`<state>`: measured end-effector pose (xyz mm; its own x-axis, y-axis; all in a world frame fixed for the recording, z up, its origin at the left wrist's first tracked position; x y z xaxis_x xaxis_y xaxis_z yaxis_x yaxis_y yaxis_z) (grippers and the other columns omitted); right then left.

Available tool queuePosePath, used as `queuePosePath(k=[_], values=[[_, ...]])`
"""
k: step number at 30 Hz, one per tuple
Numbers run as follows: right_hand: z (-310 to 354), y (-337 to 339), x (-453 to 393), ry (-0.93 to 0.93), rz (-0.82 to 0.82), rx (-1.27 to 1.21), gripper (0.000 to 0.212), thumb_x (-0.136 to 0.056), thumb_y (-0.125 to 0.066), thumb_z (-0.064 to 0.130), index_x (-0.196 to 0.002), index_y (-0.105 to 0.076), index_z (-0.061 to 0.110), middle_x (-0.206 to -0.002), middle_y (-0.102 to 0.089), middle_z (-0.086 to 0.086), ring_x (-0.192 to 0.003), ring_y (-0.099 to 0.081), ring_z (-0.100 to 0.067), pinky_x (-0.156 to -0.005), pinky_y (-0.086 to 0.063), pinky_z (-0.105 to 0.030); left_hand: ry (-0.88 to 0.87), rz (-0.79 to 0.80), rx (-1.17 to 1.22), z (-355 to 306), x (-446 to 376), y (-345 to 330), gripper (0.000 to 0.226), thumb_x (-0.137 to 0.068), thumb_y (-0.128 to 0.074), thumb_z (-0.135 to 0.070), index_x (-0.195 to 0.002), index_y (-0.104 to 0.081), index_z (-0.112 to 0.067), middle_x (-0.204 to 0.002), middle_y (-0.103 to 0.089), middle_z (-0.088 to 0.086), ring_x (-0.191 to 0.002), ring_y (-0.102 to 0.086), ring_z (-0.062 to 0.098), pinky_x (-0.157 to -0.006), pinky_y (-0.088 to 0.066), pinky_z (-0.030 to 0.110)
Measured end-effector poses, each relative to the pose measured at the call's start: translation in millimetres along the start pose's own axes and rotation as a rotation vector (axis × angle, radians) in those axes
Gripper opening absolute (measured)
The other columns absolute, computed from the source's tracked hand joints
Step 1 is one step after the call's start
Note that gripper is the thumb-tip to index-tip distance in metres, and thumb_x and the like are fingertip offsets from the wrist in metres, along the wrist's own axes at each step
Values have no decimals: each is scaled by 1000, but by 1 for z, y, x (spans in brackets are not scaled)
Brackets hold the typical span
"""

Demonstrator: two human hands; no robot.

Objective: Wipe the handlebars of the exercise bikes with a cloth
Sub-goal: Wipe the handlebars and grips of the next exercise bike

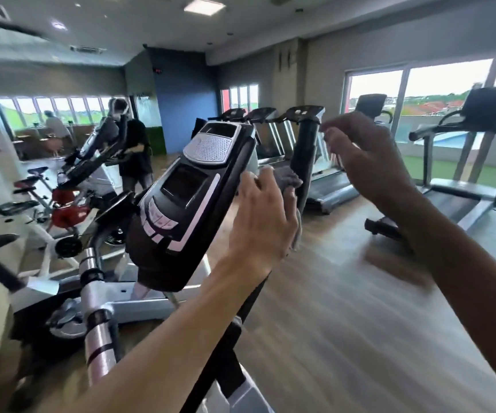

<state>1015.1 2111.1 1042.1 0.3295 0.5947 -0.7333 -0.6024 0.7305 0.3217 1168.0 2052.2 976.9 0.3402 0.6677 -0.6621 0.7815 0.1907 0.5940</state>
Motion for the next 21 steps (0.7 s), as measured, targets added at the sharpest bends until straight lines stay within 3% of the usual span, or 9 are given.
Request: queuePosePath(k=[2,5,7,9,12,16,18,20,21], values=[[4,-1,-19,82,48,111,26,-104,-50,21,-120,-68,11,-101,-67,1,-86,-62,7,-78,-49,-15,12,39,-34,-5,-10,-21,41,-106,-38,-41,-128,-43,-7,-125,-43,13,-111,-53,27,-92,-49,42],[-5,-5,-43,98,172,249,37,-108,-41,30,-124,-65,7,-121,-65,-15,-106,-62,-24,-93,-50,-38,-41,-28,-11,-17,-36,-38,50,-106,-38,-44,-134,-40,-3,-124,-49,18,-103,-60,35,-86,-52,46],[-11,-15,-50,47,317,233,45,-111,-36,32,-121,-64,-1,-115,-67,-27,-96,-62,-31,-83,-47,-42,-97,-142,16,-26,-54,-36,52,-106,-41,-40,-138,-40,1,-124,-49,22,-98,-62,36,-80,-55,43],[-9,-18,-54,40,338,224,50,-112,-34,36,-115,-66,-2,-107,-67,-31,-87,-61,-29,-82,-48,-47,-133,-273,17,-39,-71,-33,46,-104,-49,-32,-129,-49,6,-122,-53,24,-101,-61,35,-83,-54,39],[-8,-13,-55,26,283,218,58,-111,-31,40,-108,-70,-3,-108,-69,-31,-103,-66,-41,-92,-51,-47,-109,-386,-20,-47,-79,-30,38,-99,-58,-26,-120,-55,5,-116,-58,22,-105,-60,33,-88,-53,37],[-8,-16,-47,-6,213,180,62,-111,-29,44,-116,-70,-2,-119,-67,-31,-114,-62,-44,-98,-48,-53,-80,-184,35,-28,-54,-34,35,-106,-47,-30,-122,-51,1,-111,-58,19,-85,-63,28,-73,-52,35],[-11,-20,-41,-6,153,173,62,-110,-29,44,-116,-66,-5,-110,-71,-26,-98,-68,-29,-90,-50,-46,-31,-20,-51,-13,-31,-35,39,-107,-41,-36,-122,-52,-2,-110,-61,19,-89,-65,32,-72,-49,37],[-12,-25,-34,-3,116,148,59,-110,-29,43,-112,-66,-2,-91,-68,-14,-69,-57,-8,-73,-45,-35,-16,160,-210,-1,-5,-30,44,-107,-37,-43,-124,-51,-5,-114,-61,17,-96,-65,33,-73,-48,39],[-12,-27,-32,-6,106,124,56,-110,-29,41,-112,-67,1,-87,-66,-11,-63,-53,-6,-70,-41,-31,-19,230,-255,5,9,-26,45,-106,-36,-45,-126,-51,-6,-116,-60,15,-99,-65,32,-73,-47,38]])
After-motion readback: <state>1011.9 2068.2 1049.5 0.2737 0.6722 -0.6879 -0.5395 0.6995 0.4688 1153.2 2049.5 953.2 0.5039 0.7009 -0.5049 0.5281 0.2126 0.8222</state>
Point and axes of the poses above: each hand's wrist, its own x-axis away from the middle knuckle, its own y-axis out of the back of the hand, z = x × y, the point moved 7 cm from there along -x, towards the middle knuckle
